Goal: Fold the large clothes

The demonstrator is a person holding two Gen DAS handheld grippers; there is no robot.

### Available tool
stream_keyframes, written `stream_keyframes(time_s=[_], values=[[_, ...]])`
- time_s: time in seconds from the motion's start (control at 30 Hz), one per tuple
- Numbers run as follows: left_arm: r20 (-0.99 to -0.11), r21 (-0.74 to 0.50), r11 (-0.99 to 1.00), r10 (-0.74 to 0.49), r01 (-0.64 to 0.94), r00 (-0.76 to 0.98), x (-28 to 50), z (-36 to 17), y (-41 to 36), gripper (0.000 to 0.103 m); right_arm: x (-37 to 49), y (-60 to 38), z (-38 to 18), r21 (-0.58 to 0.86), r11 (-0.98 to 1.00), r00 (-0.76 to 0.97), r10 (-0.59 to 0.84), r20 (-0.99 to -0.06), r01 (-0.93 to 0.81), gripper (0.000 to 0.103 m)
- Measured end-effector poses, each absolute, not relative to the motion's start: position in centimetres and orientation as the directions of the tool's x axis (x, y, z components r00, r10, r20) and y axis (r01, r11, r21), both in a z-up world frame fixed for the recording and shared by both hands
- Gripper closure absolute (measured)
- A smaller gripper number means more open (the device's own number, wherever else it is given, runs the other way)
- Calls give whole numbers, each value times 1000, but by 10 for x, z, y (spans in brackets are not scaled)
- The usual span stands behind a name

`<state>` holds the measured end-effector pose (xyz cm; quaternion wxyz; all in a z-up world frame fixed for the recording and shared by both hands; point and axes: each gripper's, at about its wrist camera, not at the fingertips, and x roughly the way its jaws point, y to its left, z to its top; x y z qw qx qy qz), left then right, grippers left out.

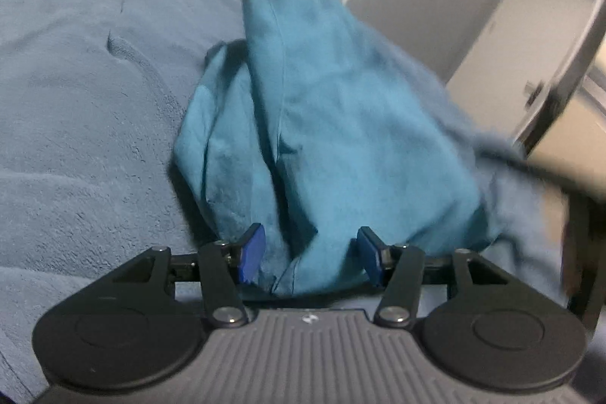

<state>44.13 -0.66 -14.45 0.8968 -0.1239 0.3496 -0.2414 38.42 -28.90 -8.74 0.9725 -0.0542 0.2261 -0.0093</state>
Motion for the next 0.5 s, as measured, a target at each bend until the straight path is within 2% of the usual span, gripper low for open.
stream_keyframes(time_s=[0.07, 0.13, 0.23, 0.37, 0.5], values=[[-575, -364, 861, -508, 355, 642, 442, -147, -13, 56, 423, -286, -85, -75, 997, 897, -52, -440, 21, 63], [-586, -363, 858, -513, 363, 627, 446, -148, -15, 95, 461, -279, -85, -60, 997, 889, -74, -451, 52, 63], [-583, -383, 845, -535, 373, 612, 447, -145, -11, 101, 513, -266, -94, -78, 994, 881, -101, -462, 73, 63], [-587, -415, 842, -537, 345, 605, 446, -142, 2, 103, 563, -246, -105, -27, 997, 862, -75, -501, 72, 63], [-600, -418, 847, -529, 329, 601, 442, -140, 12, 103, 602, -219, -104, -14, 998, 884, -54, -464, 53, 65]])
